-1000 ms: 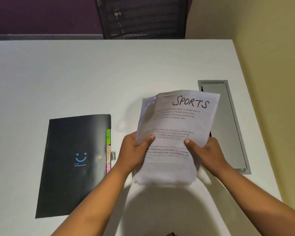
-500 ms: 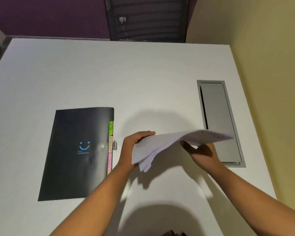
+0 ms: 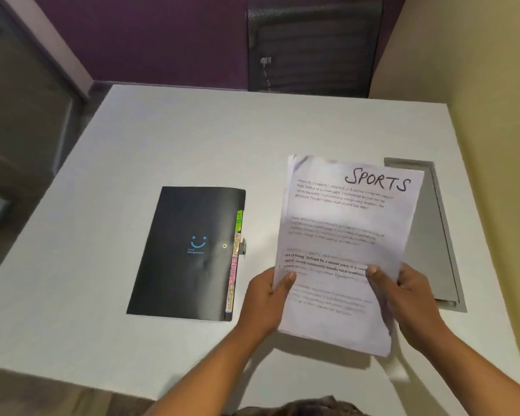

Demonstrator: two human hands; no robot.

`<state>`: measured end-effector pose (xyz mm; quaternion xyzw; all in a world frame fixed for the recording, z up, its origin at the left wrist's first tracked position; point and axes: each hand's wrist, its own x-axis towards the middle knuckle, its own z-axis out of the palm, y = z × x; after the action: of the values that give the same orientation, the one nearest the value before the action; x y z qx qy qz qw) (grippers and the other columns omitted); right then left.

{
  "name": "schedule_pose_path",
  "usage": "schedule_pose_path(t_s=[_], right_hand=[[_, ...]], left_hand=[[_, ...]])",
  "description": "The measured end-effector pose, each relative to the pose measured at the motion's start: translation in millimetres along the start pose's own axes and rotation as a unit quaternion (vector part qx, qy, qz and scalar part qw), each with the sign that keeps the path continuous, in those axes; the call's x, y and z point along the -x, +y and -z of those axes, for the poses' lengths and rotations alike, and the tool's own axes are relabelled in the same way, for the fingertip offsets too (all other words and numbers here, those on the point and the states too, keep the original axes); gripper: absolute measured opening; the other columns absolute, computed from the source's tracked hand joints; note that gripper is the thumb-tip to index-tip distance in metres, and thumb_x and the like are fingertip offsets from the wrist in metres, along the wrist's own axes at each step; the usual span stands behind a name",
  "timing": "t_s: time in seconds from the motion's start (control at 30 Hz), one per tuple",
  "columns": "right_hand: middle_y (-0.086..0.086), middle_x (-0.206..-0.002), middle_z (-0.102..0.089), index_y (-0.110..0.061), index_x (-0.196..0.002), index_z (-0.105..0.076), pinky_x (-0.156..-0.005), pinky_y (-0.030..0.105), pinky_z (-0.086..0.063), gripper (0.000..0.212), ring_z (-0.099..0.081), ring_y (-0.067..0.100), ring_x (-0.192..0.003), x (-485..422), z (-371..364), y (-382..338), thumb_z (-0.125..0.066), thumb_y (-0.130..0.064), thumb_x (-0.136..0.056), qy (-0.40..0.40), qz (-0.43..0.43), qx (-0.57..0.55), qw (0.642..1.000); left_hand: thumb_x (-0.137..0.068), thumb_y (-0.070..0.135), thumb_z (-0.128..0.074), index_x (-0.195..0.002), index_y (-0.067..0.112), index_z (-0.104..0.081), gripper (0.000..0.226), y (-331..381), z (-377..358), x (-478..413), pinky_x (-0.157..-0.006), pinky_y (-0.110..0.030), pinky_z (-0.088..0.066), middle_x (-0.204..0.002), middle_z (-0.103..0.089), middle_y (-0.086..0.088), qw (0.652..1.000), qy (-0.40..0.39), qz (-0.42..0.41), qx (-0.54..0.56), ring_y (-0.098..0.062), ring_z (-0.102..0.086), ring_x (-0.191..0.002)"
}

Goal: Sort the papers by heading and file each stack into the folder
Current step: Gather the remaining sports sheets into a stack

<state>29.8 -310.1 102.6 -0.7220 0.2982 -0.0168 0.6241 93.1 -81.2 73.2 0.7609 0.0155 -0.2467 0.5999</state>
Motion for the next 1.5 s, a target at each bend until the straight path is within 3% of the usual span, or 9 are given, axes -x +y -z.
schedule_pose_path(t_s=[0.13, 0.23, 0.37, 0.53, 0.67, 0.9, 1.13, 1.33, 1.5], right_hand=[[0.004, -0.091, -0.078, -0.017, -0.097, -0.071, -0.053, 0.022, -0.055, 0.014, -0.072, 0.007, -0.06, 21.9, -6.6, 11.0, -0.058, -0.019, -0.098, -0.006, -0.049, 0.024, 0.998], [0.003, -0.092, -0.079, -0.018, -0.099, -0.074, -0.075, 0.042, -0.061, 0.017, -0.076, 0.019, -0.077, 31.5, -10.3, 20.6, -0.058, -0.021, -0.098, 0.0, -0.085, 0.012, 0.996], [0.005, -0.093, -0.079, -0.013, -0.101, -0.075, -0.08, 0.046, -0.06, 0.017, -0.076, 0.026, -0.081, 40.4, -13.1, 30.2, -0.06, -0.019, -0.097, 0.023, -0.116, -0.008, 0.993], [0.003, -0.093, -0.079, -0.016, -0.1, -0.075, -0.084, 0.049, -0.059, 0.016, -0.075, 0.028, -0.084, 46.5, -13.7, 35.7, -0.06, -0.019, -0.097, 0.042, -0.121, -0.005, 0.992], [0.001, -0.089, -0.079, -0.017, -0.099, -0.076, -0.08, 0.045, -0.06, 0.016, -0.075, 0.026, -0.081, 48.5, -14.7, 34.8, -0.06, -0.019, -0.097, 0.046, -0.114, 0.006, 0.992], [0.001, -0.092, -0.079, -0.022, -0.097, -0.076, -0.084, 0.052, -0.059, 0.016, -0.075, 0.029, -0.084, 48.0, -15.9, 35.0, -0.06, -0.02, -0.097, 0.05, -0.127, 0.002, 0.991], [-0.004, -0.089, -0.077, -0.024, -0.098, -0.072, -0.071, 0.035, -0.057, 0.014, -0.074, 0.022, -0.08, 51.1, -16.8, 28.4, -0.059, -0.02, -0.097, 0.043, -0.113, -0.001, 0.993], [-0.003, -0.092, -0.075, -0.02, -0.103, -0.072, -0.071, 0.034, -0.055, 0.014, -0.072, 0.023, -0.082, 48.5, -14.5, 29.1, -0.059, -0.021, -0.097, 0.043, -0.121, -0.015, 0.992], [0.0, -0.093, -0.075, -0.016, -0.108, -0.072, -0.079, 0.039, -0.055, 0.017, -0.071, 0.026, -0.083, 43.3, -13.1, 27.4, -0.059, -0.02, -0.097, 0.049, -0.131, -0.029, 0.99]], left_hand=[[-0.099, 0.025, -0.055, -0.106, 0.018, -0.071, 0.019, -8.9, 8.8, 20.2, -0.082, -0.034, -0.059, -0.099, -0.077, 0.006, 0.999, -0.015, 0.029, 0.026, -0.012, -0.073, -0.092], [-0.096, 0.013, -0.061, -0.108, 0.01, -0.07, 0.016, -23.7, 23.2, 27.3, -0.081, -0.03, -0.059, -0.099, -0.077, -0.001, 0.996, -0.028, 0.058, 0.059, -0.017, -0.073, -0.093], [-0.091, 0.012, -0.066, -0.104, 0.005, -0.066, 0.015, -40.2, 45.2, 25.4, -0.056, -0.025, -0.05, -0.078, -0.069, -0.012, 0.992, 0.047, 0.115, -0.011, -0.019, -0.064, -0.062], [-0.079, 0.045, -0.073, -0.132, 0.015, -0.047, 0.067, -71.9, 77.1, 7.9, -0.101, -0.039, -0.044, -0.138, -0.048, -0.012, 0.875, 0.188, 0.075, -0.441, -0.031, -0.044, -0.13], [-0.074, 0.07, -0.063, -0.154, 0.011, -0.003, 0.116, -78.5, 87.9, -7.6, -0.119, -0.053, -0.018, -0.162, 0.002, -0.019, 0.82, 0.133, 0.178, -0.528, -0.045, 0.0, -0.148], [-0.089, 0.051, -0.057, -0.155, 0.02, 0.002, 0.094, -78.4, 93.1, -11.6, -0.113, -0.062, -0.022, -0.163, 0.008, -0.013, 0.825, 0.052, 0.17, -0.537, -0.05, 0.0, -0.146], [-0.092, -0.002, -0.05, -0.152, 0.041, 0.002, 0.09, -63.3, 91.5, -5.3, -0.104, -0.057, -0.043, -0.16, 0.028, -0.01, 0.778, -0.036, 0.133, -0.613, -0.049, 0.002, -0.147], [-0.096, 0.013, -0.052, -0.143, 0.012, -0.036, 0.05, -42.2, 102.2, -2.8, -0.096, -0.044, -0.051, -0.164, 0.009, -0.01, 0.736, -0.003, 0.153, -0.66, -0.037, -0.013, -0.149], [-0.092, 0.051, -0.055, -0.142, 0.012, -0.036, 0.066, -24.0, 115.0, 1.3, -0.085, -0.038, -0.058, -0.164, -0.007, -0.004, 0.747, 0.065, 0.125, -0.65, -0.027, -0.042, -0.138]])
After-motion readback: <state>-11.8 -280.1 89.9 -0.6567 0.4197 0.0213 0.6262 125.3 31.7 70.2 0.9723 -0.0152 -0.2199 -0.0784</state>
